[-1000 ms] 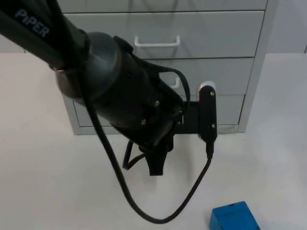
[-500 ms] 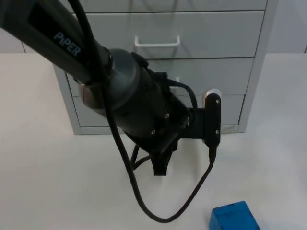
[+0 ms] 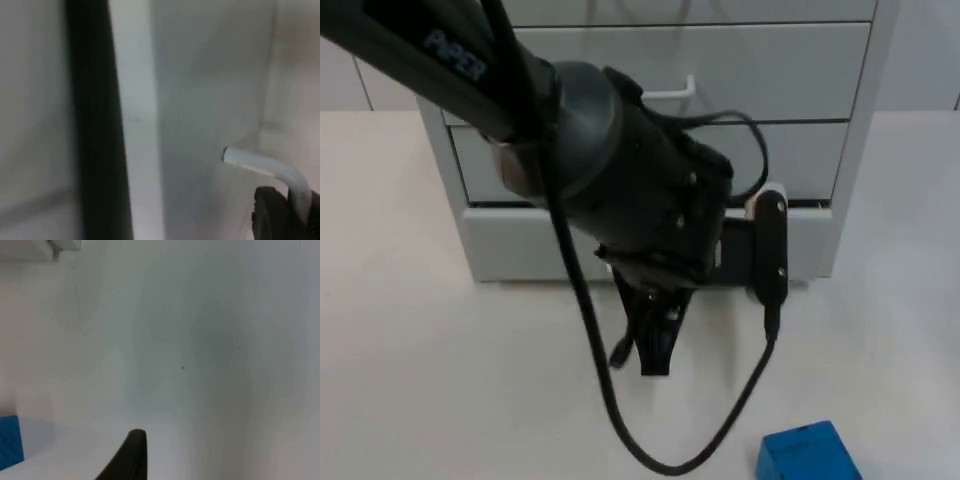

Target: Open the drawer with the left hand, place the block into the drawer with the right hand, then close the drawer with the left hand.

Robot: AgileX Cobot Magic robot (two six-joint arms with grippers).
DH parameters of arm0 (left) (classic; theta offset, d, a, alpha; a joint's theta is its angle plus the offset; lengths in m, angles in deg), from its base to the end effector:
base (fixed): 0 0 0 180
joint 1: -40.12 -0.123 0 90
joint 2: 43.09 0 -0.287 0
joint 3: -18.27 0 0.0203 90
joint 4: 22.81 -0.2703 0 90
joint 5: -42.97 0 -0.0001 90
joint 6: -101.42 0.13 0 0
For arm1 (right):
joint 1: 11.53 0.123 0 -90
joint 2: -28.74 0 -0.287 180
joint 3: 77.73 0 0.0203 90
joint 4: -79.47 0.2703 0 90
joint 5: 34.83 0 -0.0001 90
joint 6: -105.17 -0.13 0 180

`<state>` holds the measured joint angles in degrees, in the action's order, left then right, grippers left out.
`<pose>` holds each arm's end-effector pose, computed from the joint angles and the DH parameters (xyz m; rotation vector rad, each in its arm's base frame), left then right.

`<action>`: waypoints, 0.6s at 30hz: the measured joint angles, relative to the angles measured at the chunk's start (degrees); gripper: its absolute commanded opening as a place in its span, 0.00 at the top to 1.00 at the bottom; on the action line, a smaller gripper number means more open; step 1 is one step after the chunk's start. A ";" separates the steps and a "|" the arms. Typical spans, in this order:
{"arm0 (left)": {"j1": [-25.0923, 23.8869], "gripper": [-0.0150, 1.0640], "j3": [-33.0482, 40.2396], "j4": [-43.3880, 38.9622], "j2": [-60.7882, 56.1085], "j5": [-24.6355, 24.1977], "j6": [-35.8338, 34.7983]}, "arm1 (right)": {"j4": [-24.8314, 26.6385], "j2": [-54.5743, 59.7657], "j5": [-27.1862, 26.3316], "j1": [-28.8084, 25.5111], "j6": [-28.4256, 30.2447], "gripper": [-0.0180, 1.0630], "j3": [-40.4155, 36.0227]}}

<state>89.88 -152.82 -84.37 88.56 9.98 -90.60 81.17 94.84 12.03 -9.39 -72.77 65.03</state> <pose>0.3197 -0.2813 0.0360 1.8709 1.8990 0.6571 0.2157 0.0109 0.2300 -0.0770 2.6202 0.0359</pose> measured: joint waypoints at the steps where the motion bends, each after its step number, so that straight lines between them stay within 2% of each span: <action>1: 0.36 0.99 0.22 8.57 -1.30 0.14 7.26 | 0.13 0.00 0.00 0.00 0.00 0.01 0.00; 3: 0.50 0.99 0.53 20.29 -2.67 0.08 17.48 | 0.13 0.00 0.00 0.00 0.00 0.01 0.00; 5: 0.50 0.99 0.53 22.98 -2.90 -0.06 19.57 | 0.13 0.00 0.00 0.00 0.00 0.01 0.00; 7: 0.63 0.99 0.90 32.26 -3.69 -0.77 27.17 | 0.22 0.00 0.00 0.00 0.00 0.01 0.00; 8: 0.63 0.99 0.90 32.26 -3.69 -0.77 27.17 | 0.22 0.00 0.00 0.00 0.00 0.01 0.00; 12: 0.63 0.99 0.90 42.45 -3.89 -1.59 36.13 | 0.91 0.00 0.00 0.00 0.00 0.01 0.00; 18: 0.40 0.99 0.79 45.36 -3.89 -1.94 40.74 | 1.29 0.00 0.00 0.00 0.00 0.01 0.00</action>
<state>90.29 -152.03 -39.01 84.67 8.05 -49.86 82.46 94.84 12.03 -9.39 -72.77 65.03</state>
